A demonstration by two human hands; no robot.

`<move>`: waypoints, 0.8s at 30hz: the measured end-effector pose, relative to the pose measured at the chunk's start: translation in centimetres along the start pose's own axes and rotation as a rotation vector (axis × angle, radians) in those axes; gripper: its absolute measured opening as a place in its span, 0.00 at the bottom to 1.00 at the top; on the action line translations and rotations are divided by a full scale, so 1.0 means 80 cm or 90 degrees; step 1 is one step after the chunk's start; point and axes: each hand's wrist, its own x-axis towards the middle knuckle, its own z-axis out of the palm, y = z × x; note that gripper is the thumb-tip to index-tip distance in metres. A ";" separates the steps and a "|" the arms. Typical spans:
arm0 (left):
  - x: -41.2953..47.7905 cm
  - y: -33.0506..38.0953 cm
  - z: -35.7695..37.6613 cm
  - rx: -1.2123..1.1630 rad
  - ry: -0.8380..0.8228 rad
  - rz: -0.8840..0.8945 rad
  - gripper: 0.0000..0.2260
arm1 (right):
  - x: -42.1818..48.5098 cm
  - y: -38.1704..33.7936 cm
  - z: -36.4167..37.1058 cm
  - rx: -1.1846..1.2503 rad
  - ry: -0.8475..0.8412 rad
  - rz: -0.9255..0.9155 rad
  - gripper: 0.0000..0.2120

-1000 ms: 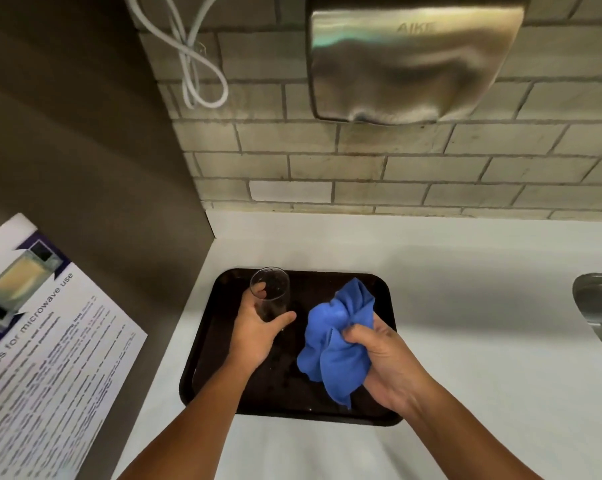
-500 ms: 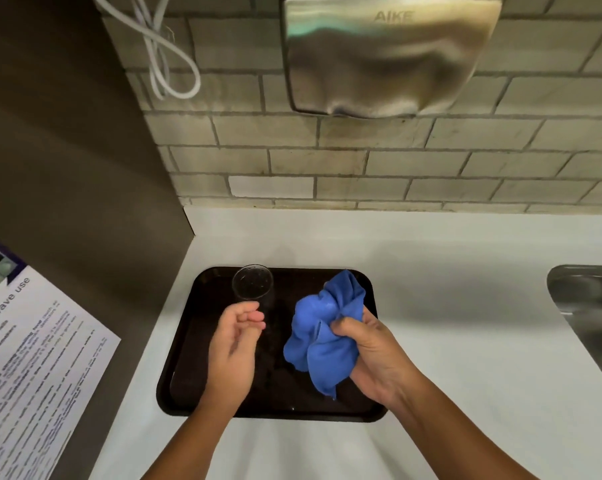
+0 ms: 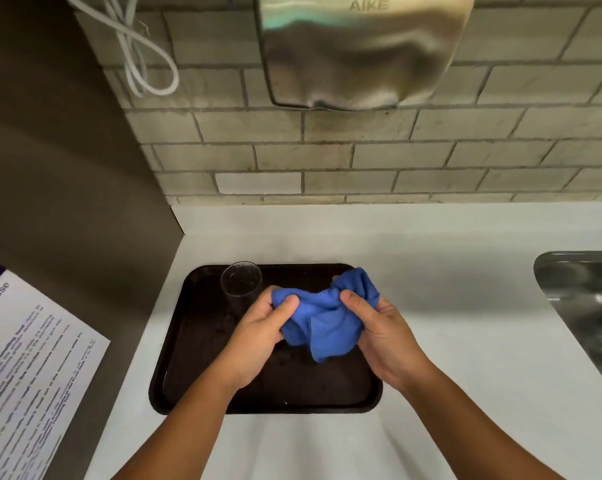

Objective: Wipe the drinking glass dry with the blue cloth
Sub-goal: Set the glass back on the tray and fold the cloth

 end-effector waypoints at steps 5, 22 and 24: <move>-0.003 0.016 -0.002 0.161 0.084 0.124 0.15 | 0.004 -0.003 -0.025 -0.179 0.115 -0.069 0.07; 0.019 -0.002 0.108 0.086 -0.009 -0.133 0.13 | -0.032 -0.062 -0.136 -0.582 0.301 -0.124 0.07; 0.036 -0.010 0.138 0.096 -0.014 -0.166 0.12 | -0.030 -0.067 -0.165 -0.592 0.305 -0.082 0.06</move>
